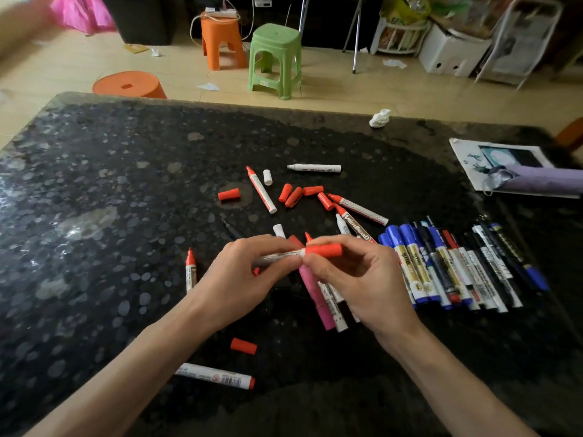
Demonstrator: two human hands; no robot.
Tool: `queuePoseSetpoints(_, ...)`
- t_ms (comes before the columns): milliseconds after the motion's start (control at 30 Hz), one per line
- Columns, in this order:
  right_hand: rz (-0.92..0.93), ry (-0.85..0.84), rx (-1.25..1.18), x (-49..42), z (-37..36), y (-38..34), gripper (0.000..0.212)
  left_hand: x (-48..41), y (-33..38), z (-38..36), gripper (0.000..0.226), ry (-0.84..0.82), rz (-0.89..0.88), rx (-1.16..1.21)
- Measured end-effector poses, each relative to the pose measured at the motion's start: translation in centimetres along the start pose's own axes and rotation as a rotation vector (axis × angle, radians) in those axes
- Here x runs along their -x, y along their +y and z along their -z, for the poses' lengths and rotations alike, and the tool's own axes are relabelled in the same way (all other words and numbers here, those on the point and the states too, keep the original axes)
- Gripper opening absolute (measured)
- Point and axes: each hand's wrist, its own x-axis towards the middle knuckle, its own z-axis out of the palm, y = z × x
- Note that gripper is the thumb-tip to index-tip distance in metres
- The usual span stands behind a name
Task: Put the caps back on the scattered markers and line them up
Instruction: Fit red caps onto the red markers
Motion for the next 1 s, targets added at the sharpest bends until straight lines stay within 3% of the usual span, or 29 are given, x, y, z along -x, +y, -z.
queuePoseSetpoints(200,-0.181,0.131,-0.251,-0.3,0.6,0.1,0.023,0.5,0.9,-0.9,0.04,-0.093,0.029,0.258)
queuePoseSetpoints(367,-0.263,0.225,-0.145,-0.7,3.2,0.5,0.025,0.1,0.5,-1.2,0.036,-0.066,0.046,0.237)
queuePoseSetpoints(467,-0.277,0.215,-0.178,-0.3,2.9,0.6,0.033,0.1,0.4,-1.2,0.032,-0.129,0.046,0.131)
queuePoseSetpoints(600,-0.247,0.139,-0.276,0.1,1.7,0.0,0.023,0.2,0.8,-1.4,0.026,-0.23,0.049,0.089)
queuePoseSetpoints(1000,-0.207,0.059,-0.192,-0.2,2.1,-0.2,0.018,0.0,-0.1,-0.4,0.029,-0.238,0.082,0.131)
